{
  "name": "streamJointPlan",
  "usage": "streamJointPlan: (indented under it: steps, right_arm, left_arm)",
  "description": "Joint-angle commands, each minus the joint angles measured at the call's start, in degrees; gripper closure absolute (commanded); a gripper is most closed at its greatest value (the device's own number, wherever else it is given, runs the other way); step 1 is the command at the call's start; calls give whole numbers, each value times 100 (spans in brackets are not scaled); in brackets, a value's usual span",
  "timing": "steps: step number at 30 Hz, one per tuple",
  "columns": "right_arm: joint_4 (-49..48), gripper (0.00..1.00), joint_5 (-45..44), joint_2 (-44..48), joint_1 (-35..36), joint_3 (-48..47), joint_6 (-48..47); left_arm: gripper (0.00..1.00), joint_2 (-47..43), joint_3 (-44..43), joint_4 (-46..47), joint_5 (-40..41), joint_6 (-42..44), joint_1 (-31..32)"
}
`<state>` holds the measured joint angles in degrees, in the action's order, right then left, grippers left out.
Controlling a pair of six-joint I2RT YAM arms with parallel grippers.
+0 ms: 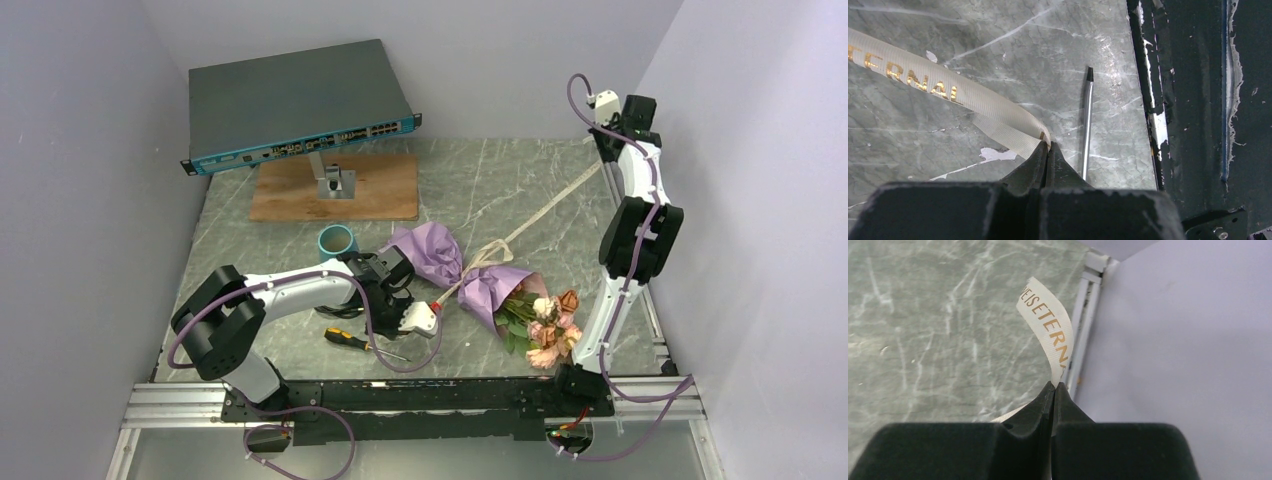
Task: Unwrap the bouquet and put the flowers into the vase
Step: Untie the ribbon from the wrapping paper.
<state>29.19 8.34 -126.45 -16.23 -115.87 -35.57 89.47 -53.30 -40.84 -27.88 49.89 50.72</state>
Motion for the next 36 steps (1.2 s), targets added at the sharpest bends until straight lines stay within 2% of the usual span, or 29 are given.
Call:
streamJointPlan:
  steps: [1,9,22,26,27,28,29,32,34,36]
  right_arm:
    - [-730,100,-461,-157,-266,-650,-321]
    - [-947,100,-624,-381,-442,-1047,-501]
    - [-1231,100,-776,-450,-508,-1078,-477]
    - [-924,100,-609,-455,-507,-1187,-362]
    - [-777,100,-503,-432,-492,-1180,-334]
    - [-628,96,-305,-388,-486,-1145,-305]
    - [-505,89,-136,-323,-474,-1070,-269]
    - [-118,59,562,-16,-436,-603,-182]
    - [241,39,1086,218,-384,-323,-207]
    - [631,23,1496,442,-312,-60,-258]
  left_arm:
    - [100,-99,100,-553,-64,25,51]
    - [100,-35,91,-580,-77,60,44]
    - [100,-97,105,-699,-76,52,47]
    - [100,-272,204,-449,142,-194,45]
    - [97,-339,190,-288,253,-333,46]
    - [82,-398,147,-142,332,-418,45]
    - [72,-443,46,-6,343,-511,45]
    - [48,-537,-253,491,289,-911,47]
    - [39,-464,-478,800,302,-1224,50]
    - [36,-366,-699,1057,348,-1595,44]
